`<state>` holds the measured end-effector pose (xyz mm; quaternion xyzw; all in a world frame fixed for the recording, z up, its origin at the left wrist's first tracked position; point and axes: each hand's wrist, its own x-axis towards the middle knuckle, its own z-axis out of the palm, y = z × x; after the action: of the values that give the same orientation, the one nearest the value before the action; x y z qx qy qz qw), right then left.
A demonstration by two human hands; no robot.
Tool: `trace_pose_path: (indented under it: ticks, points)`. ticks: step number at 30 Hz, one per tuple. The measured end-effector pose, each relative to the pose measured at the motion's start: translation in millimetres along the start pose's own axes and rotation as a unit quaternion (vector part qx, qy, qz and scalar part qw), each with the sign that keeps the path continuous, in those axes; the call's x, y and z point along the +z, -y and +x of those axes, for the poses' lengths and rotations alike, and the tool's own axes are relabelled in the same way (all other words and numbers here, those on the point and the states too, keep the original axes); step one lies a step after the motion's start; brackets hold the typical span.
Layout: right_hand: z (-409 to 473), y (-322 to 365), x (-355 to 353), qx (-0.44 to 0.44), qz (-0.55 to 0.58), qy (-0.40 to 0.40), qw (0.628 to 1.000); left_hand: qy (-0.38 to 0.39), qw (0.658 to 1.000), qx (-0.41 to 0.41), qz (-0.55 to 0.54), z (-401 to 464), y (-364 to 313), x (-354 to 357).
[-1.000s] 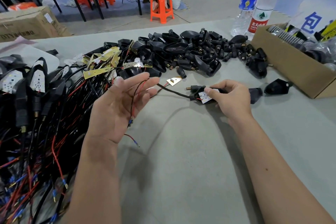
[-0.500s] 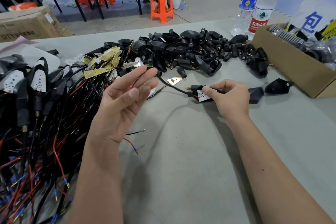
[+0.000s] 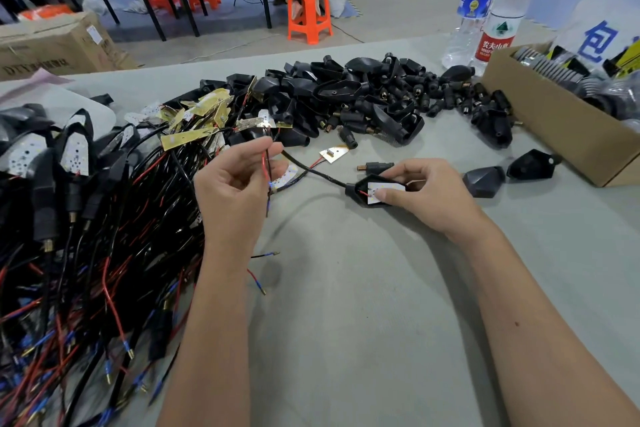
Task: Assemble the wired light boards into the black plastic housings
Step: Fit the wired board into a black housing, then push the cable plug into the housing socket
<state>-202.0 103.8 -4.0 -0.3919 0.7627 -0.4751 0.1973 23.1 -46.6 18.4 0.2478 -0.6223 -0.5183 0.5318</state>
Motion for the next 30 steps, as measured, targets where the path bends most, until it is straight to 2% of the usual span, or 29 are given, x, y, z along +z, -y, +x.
trace_pose_path:
  ticks: [4,6,8,14,17,21,24,30]
  points:
    - [-1.1,2.8,0.8,-0.002,0.006,0.020,1.000,-0.024,0.998,0.037,0.044,-3.2,-3.7,1.1]
    - [-1.3,4.5,1.7,-0.001,-0.012,0.035,0.999,-0.071,0.987,0.076,0.124,-2.2,-5.4,1.5]
    - [-3.0,8.5,5.8,0.003,-0.022,0.041,0.999,-0.085,0.965,0.129,0.211,0.3,-5.5,2.0]
    - [-10.5,22.4,13.2,0.028,0.033,0.113,0.993,0.036,0.965,0.123,0.227,-11.9,-5.1,31.2]
    - [-12.9,25.9,11.8,0.038,0.059,0.142,0.987,0.071,0.967,0.123,0.211,-19.8,-3.5,45.1]
    - [-13.4,29.1,12.8,0.016,-0.003,0.209,0.978,0.087,0.970,0.116,0.196,-22.7,-1.6,51.6]
    - [-10.8,29.9,13.1,0.000,-0.011,0.246,0.969,0.083,0.981,0.076,0.160,-22.9,-0.4,53.3]
    - [-10.4,28.7,16.5,-0.035,-0.022,0.200,0.979,0.053,0.997,-0.041,0.028,-17.5,-2.1,48.9]
